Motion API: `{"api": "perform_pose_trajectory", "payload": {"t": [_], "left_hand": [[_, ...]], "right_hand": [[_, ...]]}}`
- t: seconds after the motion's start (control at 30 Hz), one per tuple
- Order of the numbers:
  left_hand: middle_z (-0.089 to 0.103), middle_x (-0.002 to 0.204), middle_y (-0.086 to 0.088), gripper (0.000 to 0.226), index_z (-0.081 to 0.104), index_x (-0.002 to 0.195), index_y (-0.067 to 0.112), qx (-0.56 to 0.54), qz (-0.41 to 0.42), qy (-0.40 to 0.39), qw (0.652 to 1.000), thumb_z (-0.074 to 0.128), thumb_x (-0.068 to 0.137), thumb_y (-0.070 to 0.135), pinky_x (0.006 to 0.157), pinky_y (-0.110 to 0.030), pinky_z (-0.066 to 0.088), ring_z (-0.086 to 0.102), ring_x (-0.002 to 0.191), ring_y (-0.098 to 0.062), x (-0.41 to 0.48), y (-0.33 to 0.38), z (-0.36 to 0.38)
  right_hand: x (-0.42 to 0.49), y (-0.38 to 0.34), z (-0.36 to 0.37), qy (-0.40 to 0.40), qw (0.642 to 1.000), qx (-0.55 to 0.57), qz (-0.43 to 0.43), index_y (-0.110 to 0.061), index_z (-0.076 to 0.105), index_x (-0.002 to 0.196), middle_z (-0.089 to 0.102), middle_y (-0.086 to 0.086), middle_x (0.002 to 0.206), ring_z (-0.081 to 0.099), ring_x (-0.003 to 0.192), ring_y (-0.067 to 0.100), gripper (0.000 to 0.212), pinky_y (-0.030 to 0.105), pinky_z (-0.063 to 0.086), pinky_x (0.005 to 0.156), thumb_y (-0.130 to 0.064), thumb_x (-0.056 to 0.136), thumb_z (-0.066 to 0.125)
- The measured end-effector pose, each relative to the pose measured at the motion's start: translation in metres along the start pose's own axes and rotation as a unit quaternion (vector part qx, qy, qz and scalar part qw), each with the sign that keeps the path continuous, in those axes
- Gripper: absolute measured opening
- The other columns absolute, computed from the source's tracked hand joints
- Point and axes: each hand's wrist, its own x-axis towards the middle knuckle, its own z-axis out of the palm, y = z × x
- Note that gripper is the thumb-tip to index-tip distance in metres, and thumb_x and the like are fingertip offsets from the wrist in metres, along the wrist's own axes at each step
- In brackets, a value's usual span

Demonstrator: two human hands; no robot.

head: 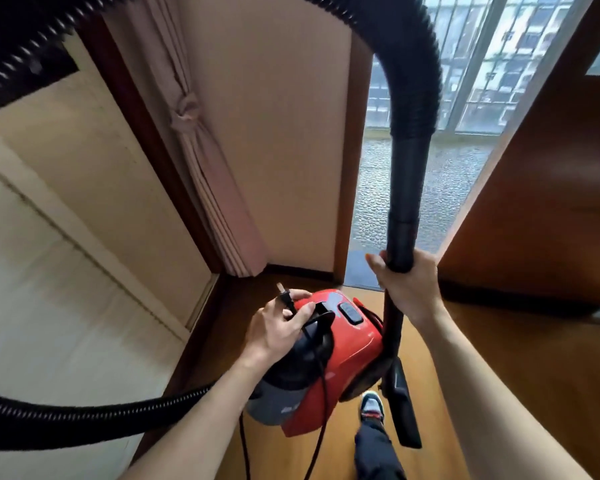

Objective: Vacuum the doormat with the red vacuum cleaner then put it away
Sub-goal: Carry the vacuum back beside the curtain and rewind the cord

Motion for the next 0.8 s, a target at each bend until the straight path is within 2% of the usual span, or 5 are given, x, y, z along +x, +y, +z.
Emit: {"api": "perform_pose_trajectory", "payload": {"t": [0.17,0.3,0.5,0.7,0.8], "left_hand": [[0.066,0.065,0.017,0.029,0.066,0.094,0.052,-0.011,-0.053,0.033,0.998,0.054,0.074,0.069,0.074,-0.039,0.057,0.071,0.073,-0.015,0.081,0.002,0.03],[0.067,0.065,0.024,0.023,0.068,0.08,0.055,-0.023,-0.085,0.077,0.993,0.051,0.074,0.07,0.076,-0.035,0.056,0.069,0.072,-0.01,0.125,0.007,0.041],[0.059,0.048,0.01,0.036,0.064,0.062,0.046,-0.038,-0.151,0.146,0.977,0.043,0.075,0.072,0.067,-0.033,0.05,0.058,0.053,-0.004,0.164,0.008,0.033],[0.055,0.044,0.01,0.053,0.069,0.076,0.023,-0.035,-0.186,0.198,0.962,0.042,0.081,0.068,0.066,-0.037,0.052,0.06,0.051,-0.008,0.189,-0.012,0.013],[0.058,0.046,0.013,0.063,0.073,0.078,0.021,-0.009,-0.206,0.218,0.954,0.037,0.078,0.073,0.065,-0.032,0.05,0.061,0.053,-0.003,0.194,-0.025,-0.001]], "right_hand": [[0.103,0.032,0.015,-0.063,0.998,0.016,-0.01,0.013,0.056,0.074,0.054,0.03,0.059,0.047,0.049,0.02,0.043,0.04,0.042,0.049,-0.021,0.083,0.082],[0.167,0.039,0.03,-0.126,0.991,0.03,-0.022,0.012,0.053,0.071,0.048,0.025,0.055,0.045,0.049,0.021,0.042,0.034,0.037,0.048,-0.016,0.085,0.081],[0.242,0.037,0.075,-0.227,0.971,0.068,-0.025,0.007,0.051,0.07,0.046,0.017,0.054,0.044,0.048,0.022,0.061,0.046,0.041,0.044,-0.048,0.071,0.076],[0.285,0.032,0.139,-0.31,0.948,0.05,-0.059,0.005,0.056,0.067,0.054,0.005,0.052,0.048,0.047,0.018,0.037,0.037,0.04,0.047,-0.016,0.085,0.081],[0.293,0.029,0.17,-0.342,0.936,0.063,-0.055,0.006,0.056,0.067,0.056,0.004,0.052,0.05,0.048,0.018,0.037,0.041,0.042,0.048,-0.018,0.083,0.079]]}}
